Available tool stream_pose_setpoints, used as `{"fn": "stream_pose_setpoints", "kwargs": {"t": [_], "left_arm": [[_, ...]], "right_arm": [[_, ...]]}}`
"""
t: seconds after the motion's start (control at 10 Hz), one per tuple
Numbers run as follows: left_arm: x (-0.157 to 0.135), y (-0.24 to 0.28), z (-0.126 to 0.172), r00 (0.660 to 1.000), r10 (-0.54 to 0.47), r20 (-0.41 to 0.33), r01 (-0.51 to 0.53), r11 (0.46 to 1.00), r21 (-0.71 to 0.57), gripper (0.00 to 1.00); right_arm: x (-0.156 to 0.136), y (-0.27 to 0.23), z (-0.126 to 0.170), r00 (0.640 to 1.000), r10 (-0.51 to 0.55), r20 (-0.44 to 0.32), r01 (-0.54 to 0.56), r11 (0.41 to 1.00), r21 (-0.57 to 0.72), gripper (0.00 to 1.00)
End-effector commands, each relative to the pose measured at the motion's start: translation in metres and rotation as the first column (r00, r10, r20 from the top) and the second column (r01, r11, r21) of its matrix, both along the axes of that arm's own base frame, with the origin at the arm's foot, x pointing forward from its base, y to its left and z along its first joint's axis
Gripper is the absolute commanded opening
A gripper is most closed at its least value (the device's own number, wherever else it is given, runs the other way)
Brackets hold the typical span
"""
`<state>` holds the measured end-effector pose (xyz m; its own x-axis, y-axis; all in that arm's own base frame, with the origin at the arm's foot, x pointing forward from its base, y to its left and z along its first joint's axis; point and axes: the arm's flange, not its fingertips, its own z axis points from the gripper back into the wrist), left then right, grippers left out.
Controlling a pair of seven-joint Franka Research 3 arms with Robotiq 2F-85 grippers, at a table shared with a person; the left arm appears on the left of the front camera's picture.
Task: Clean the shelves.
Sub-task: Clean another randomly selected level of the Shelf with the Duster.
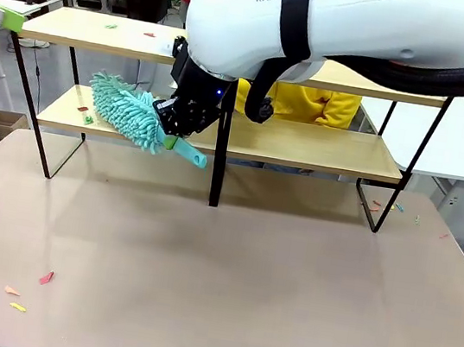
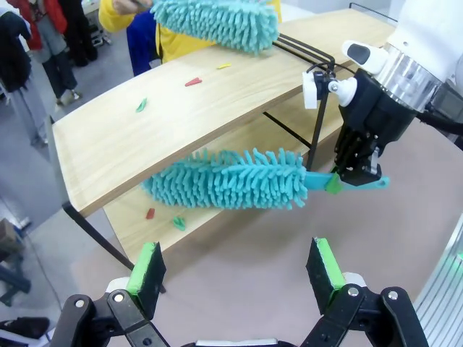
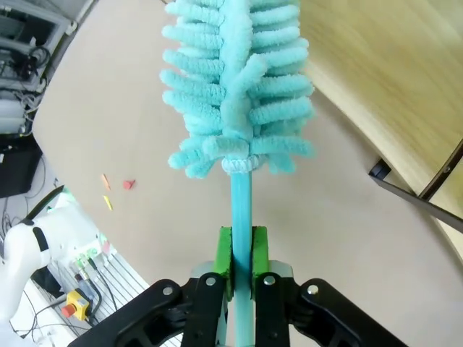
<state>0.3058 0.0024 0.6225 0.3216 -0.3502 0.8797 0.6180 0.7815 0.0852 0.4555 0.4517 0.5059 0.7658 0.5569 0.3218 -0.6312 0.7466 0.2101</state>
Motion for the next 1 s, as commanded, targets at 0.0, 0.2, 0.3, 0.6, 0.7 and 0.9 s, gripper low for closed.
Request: {"fn": "stream_pose_setpoints", "kwargs": {"t": [0.0, 0.2, 0.3, 0.6, 0.7, 0.9], "left_arm": [[-0.002, -0.001, 0.001, 1.0, 0.011, -0.009, -0.011, 1.0, 0.006, 1.0], [-0.002, -0.001, 0.001, 1.0, 0.011, -0.009, -0.011, 1.0, 0.006, 1.0], [-0.002, -0.001, 0.001, 1.0, 0.011, -0.009, -0.011, 1.0, 0.006, 1.0], [-0.002, -0.001, 0.001, 1.0, 0.011, -0.009, -0.011, 1.0, 0.006, 1.0], [-0.002, -0.001, 0.001, 1.0, 0.011, -0.009, -0.011, 1.0, 0.006, 1.0], [-0.002, -0.001, 0.001, 1.0, 0.011, -0.009, -0.011, 1.0, 0.006, 1.0]], "right_arm": [[0.007, 0.01, -0.001, 0.999, -0.033, 0.007, 0.032, 0.998, 0.048, 0.12], [0.016, 0.023, -0.003, 1.0, -0.009, -0.007, 0.01, 0.999, 0.045, 0.12], [0.02, 0.03, -0.005, 1.0, 0.001, -0.014, -0.001, 0.999, 0.043, 0.12], [0.021, 0.043, -0.006, 0.995, 0.086, -0.046, -0.084, 0.995, 0.054, 0.12], [0.015, 0.039, -0.005, 0.978, 0.176, -0.111, -0.175, 0.984, 0.016, 0.12], [-0.011, 0.011, 0.001, 0.894, 0.359, -0.267, -0.398, 0.911, -0.106, 0.12]]}}
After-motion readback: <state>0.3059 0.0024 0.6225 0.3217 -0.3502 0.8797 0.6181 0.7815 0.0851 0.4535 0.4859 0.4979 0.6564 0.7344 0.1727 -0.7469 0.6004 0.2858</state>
